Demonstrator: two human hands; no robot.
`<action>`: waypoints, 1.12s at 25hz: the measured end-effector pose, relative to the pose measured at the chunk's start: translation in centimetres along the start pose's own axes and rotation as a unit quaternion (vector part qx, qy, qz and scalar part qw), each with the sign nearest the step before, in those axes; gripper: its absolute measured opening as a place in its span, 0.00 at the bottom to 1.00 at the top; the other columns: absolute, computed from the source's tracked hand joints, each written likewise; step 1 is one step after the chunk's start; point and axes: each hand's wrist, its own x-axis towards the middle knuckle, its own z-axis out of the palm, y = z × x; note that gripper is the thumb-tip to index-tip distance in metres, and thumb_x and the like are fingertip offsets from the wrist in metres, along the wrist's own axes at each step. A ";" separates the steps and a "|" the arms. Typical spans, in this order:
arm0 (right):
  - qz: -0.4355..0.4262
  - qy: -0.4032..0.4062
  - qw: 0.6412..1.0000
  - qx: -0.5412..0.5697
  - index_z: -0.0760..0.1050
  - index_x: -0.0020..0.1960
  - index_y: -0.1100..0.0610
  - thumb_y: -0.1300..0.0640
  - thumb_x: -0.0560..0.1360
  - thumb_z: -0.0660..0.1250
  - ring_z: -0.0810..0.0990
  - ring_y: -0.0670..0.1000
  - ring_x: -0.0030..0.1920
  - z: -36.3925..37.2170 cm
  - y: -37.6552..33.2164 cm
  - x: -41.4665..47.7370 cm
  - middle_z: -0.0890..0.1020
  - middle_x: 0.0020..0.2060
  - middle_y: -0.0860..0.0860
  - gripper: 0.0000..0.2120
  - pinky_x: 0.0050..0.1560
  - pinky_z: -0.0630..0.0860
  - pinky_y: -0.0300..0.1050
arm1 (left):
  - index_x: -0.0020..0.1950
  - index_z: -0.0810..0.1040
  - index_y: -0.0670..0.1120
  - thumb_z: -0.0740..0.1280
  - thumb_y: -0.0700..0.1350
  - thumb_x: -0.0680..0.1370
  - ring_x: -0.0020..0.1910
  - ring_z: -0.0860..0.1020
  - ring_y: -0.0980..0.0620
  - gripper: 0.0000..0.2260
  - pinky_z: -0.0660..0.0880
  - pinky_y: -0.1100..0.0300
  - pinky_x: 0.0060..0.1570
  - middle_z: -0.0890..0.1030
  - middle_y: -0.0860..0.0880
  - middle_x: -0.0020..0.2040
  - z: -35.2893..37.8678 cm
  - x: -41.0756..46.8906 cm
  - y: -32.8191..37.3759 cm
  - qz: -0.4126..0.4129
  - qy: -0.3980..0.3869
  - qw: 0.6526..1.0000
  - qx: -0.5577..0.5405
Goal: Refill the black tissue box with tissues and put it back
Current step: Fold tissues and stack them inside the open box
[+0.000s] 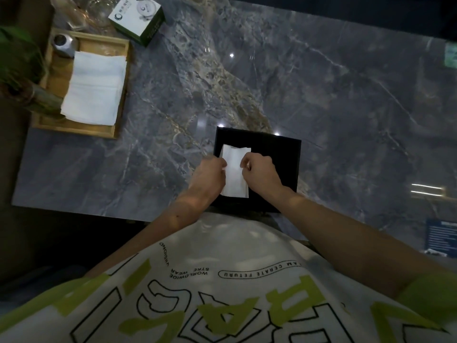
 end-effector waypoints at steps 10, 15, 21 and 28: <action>0.037 -0.094 0.991 -0.087 0.76 0.50 0.68 0.68 0.74 0.62 0.80 0.61 0.50 0.3 -0.6 0.8 0.79 0.48 0.60 0.07 0.46 0.80 0.51 | 0.54 0.74 0.35 0.62 0.33 0.75 0.54 0.77 0.37 0.08 0.73 0.50 0.50 0.74 0.35 0.58 0.4 1.0 1.5 0.017 -0.129 0.983 0.126; 0.022 -0.134 0.981 -0.141 0.66 0.36 0.60 0.67 0.74 0.64 0.77 0.60 0.46 0.5 -1.1 0.8 0.76 0.42 0.58 0.11 0.35 0.70 0.45 | 0.61 0.72 0.37 0.64 0.36 0.77 0.58 0.76 0.38 0.13 0.74 0.46 0.58 0.70 0.38 0.64 0.8 1.1 1.5 0.003 -0.176 0.972 0.154; -0.009 -0.128 0.974 -0.186 0.74 0.51 0.65 0.66 0.74 0.64 0.79 0.61 0.49 0.9 -1.2 0.5 0.77 0.54 0.64 0.06 0.40 0.72 0.46 | 0.66 0.69 0.37 0.65 0.38 0.77 0.59 0.76 0.39 0.17 0.74 0.46 0.55 0.67 0.39 0.66 1.1 0.9 1.6 0.007 -0.185 0.963 0.195; -0.051 -0.146 0.957 -0.245 0.69 0.63 0.69 0.64 0.77 0.65 0.76 0.63 0.54 0.4 -1.3 -1.6 0.48 0.77 0.68 0.17 0.45 0.72 0.47 | 0.71 0.63 0.35 0.63 0.35 0.79 0.70 0.68 0.39 0.21 0.73 0.47 0.62 0.49 0.34 0.78 1.6 -0.2 1.5 0.034 -0.150 0.967 0.205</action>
